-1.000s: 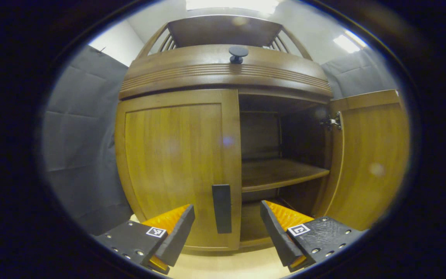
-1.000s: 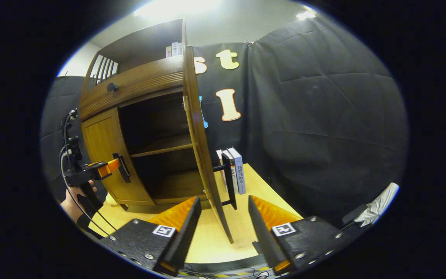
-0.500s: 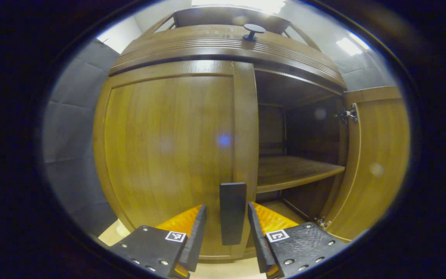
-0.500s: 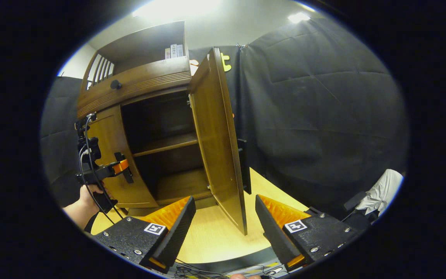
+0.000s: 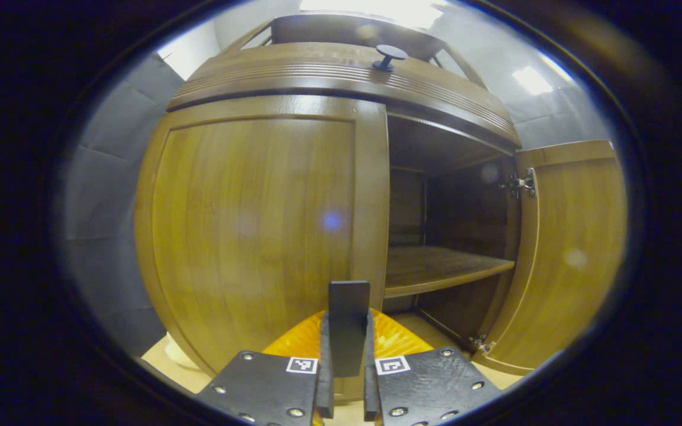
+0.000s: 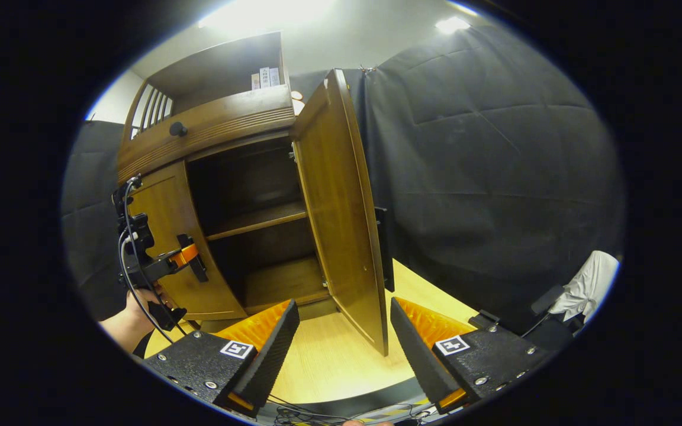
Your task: Open the right door of the double-door shoe cabinet with the right hand, and open the left door with the left hand.
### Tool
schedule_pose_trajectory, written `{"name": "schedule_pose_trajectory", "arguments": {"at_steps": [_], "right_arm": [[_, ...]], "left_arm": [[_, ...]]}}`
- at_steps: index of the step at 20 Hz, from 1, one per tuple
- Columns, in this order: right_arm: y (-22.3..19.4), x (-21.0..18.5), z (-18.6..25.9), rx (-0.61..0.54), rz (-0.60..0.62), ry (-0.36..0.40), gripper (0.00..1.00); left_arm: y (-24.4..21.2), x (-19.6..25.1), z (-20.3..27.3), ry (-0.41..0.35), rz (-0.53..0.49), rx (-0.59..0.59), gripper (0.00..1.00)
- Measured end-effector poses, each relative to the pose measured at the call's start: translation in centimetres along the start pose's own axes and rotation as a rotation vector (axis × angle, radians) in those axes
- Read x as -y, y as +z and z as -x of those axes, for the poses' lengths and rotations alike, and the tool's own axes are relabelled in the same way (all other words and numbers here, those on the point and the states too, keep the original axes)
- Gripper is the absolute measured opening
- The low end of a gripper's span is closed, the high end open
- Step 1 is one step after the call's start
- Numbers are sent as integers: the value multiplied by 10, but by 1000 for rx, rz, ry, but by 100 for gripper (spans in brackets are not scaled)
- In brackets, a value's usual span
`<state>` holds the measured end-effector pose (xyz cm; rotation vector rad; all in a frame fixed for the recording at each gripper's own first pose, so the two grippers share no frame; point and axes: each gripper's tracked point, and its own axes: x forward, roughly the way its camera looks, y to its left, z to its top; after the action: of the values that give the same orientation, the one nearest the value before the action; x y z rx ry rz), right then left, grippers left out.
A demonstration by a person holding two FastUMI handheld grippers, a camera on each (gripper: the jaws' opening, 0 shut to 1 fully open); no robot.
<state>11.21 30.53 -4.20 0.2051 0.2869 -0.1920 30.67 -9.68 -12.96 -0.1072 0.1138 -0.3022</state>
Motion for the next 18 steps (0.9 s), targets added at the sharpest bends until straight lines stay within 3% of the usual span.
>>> {"name": "schedule_pose_trajectory", "arguments": {"at_steps": [4, 6, 12, 13, 14, 18], "right_arm": [[1, -10, -1, 6, 10, 26, 92], [-1, -14, -2, 3, 25, 43, 96], [-12, -29, -4, -24, 19, 89, 95], [-13, -32, -6, -30, 21, 99, 95], [-14, -33, -7, -33, 31, 103, 92], [-7, -39, -12, -9, 60, 120, 95]], "left_arm": [[2, 2, 4, -2, 7, -8, 27], [6, 1, 6, -6, 12, 0, 28], [20, -2, 12, -13, 18, 4, 28], [23, -4, 13, -13, 19, 5, 21], [24, -6, 15, -16, 16, 5, 23], [35, -10, 18, -26, 23, 1, 28]]}}
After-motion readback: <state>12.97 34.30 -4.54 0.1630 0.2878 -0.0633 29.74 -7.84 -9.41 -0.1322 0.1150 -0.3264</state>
